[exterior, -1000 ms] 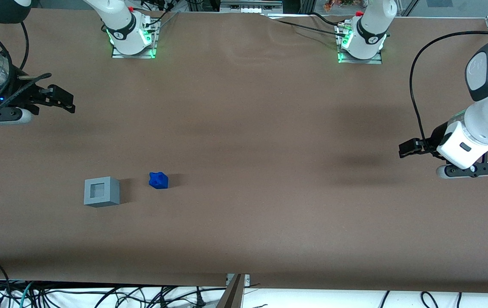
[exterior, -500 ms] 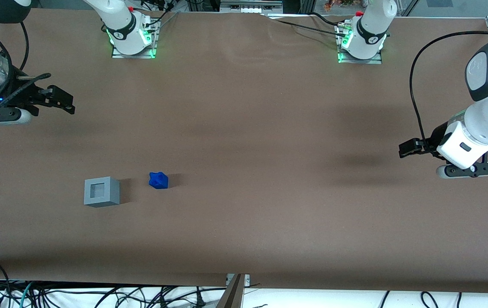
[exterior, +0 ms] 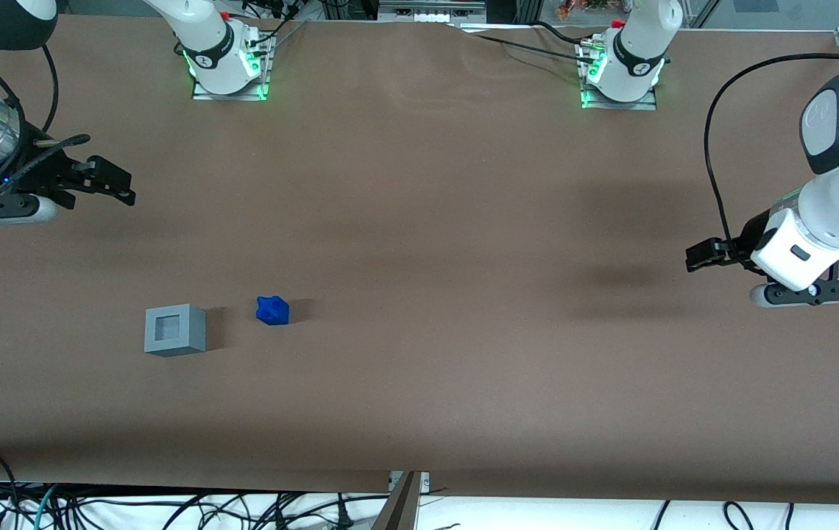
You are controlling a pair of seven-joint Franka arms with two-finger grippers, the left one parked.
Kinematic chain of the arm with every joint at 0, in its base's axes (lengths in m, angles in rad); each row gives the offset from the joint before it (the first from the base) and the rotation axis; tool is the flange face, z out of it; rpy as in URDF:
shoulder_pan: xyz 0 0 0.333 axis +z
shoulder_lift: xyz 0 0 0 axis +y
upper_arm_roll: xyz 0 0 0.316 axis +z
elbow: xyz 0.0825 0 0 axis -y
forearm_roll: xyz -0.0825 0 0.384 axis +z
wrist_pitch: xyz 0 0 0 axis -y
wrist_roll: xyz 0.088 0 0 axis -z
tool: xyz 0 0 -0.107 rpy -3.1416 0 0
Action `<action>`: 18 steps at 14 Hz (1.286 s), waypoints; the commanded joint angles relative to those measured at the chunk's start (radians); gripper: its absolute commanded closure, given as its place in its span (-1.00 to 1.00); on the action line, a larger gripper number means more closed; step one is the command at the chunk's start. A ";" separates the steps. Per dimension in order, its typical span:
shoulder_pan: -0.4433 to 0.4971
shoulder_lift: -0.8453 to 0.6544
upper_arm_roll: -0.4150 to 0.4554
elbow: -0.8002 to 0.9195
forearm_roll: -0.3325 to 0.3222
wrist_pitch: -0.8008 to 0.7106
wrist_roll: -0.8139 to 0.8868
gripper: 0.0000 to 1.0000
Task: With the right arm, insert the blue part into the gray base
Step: 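Move the open right gripper down over the blue part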
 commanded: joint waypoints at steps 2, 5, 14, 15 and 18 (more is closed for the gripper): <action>0.028 0.087 0.015 0.003 0.010 0.136 0.083 -0.99; 0.110 0.235 0.015 0.003 0.005 0.294 0.230 -0.99; 0.211 0.522 0.012 -0.008 -0.019 0.641 0.340 -0.99; 0.204 0.523 0.010 -0.018 -0.019 0.639 0.334 -0.99; 0.200 0.519 0.010 -0.057 -0.016 0.638 0.329 -0.98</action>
